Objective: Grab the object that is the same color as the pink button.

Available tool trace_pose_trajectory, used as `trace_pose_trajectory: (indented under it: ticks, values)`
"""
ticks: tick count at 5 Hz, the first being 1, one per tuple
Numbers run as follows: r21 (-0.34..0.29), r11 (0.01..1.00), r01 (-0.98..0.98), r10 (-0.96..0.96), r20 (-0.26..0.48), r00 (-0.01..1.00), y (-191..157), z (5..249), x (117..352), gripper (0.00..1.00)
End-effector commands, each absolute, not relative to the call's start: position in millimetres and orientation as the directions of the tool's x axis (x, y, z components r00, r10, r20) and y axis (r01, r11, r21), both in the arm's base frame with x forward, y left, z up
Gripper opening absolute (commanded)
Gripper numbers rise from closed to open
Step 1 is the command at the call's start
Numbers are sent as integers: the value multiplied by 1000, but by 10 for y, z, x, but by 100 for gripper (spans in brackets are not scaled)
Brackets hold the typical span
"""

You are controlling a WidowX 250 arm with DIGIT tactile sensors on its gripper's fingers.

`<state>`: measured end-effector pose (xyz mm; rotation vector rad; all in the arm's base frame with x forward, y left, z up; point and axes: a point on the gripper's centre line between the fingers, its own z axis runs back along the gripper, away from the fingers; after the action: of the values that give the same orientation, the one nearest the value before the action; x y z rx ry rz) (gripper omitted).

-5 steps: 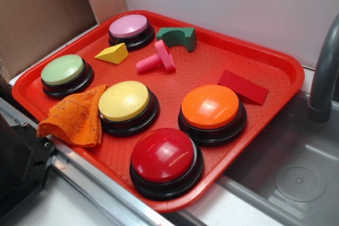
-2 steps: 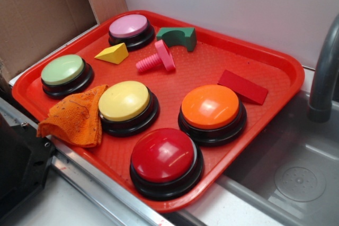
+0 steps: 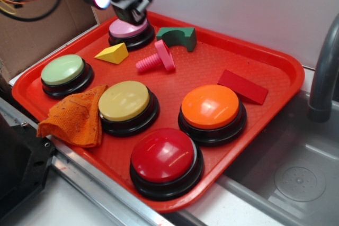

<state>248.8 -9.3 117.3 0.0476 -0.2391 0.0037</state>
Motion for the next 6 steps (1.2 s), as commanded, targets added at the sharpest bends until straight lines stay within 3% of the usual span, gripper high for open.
trace_pose_trajectory:
  ticks: [1, 3, 4, 5, 6]
  values:
    - [84, 994, -65, 41, 255, 966, -134, 791, 2974, 100]
    - [145, 986, -87, 61, 175, 983, -66, 319, 3155, 100]
    - [147, 986, -73, 54, 130, 990, -29, 186, 3104, 100]
    - [183, 974, -132, 112, 116, 987, -28, 120, 3024, 2]
    - [174, 973, -151, 133, 113, 985, -12, 152, 2971, 0]
